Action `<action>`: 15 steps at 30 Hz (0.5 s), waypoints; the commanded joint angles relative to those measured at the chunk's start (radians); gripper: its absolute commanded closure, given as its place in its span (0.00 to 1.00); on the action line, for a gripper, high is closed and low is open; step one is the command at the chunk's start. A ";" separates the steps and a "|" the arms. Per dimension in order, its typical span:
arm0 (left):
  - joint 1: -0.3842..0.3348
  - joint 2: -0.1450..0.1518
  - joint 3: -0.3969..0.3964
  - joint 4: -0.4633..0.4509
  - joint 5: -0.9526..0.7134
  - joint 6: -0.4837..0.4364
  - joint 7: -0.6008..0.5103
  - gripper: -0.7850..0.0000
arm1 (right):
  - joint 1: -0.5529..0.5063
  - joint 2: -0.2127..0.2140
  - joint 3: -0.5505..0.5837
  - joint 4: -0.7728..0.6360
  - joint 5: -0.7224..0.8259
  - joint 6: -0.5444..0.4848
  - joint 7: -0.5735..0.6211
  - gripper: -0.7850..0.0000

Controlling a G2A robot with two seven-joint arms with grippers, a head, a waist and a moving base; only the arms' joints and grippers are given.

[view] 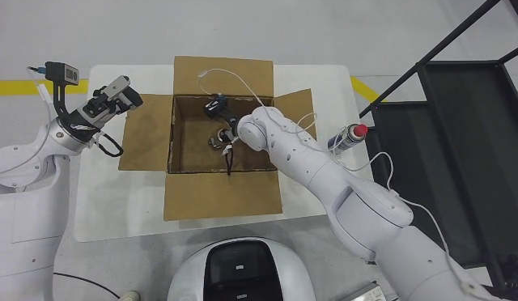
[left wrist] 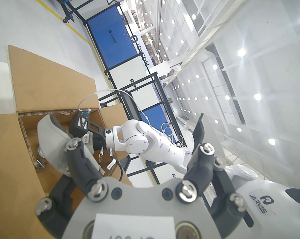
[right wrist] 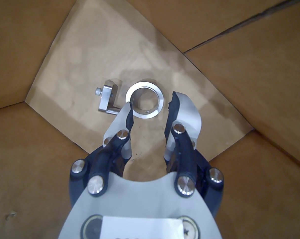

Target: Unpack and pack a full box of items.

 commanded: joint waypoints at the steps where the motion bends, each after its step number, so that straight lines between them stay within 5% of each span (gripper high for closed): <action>1: 0.000 0.000 0.000 0.000 0.000 0.000 0.000 0.00 | 0.006 -0.011 -0.001 0.026 0.005 0.015 -0.014 0.70; 15: 0.000 0.000 0.000 0.000 0.000 0.000 0.000 0.00 | 0.033 -0.081 -0.009 0.164 0.028 0.031 -0.042 0.72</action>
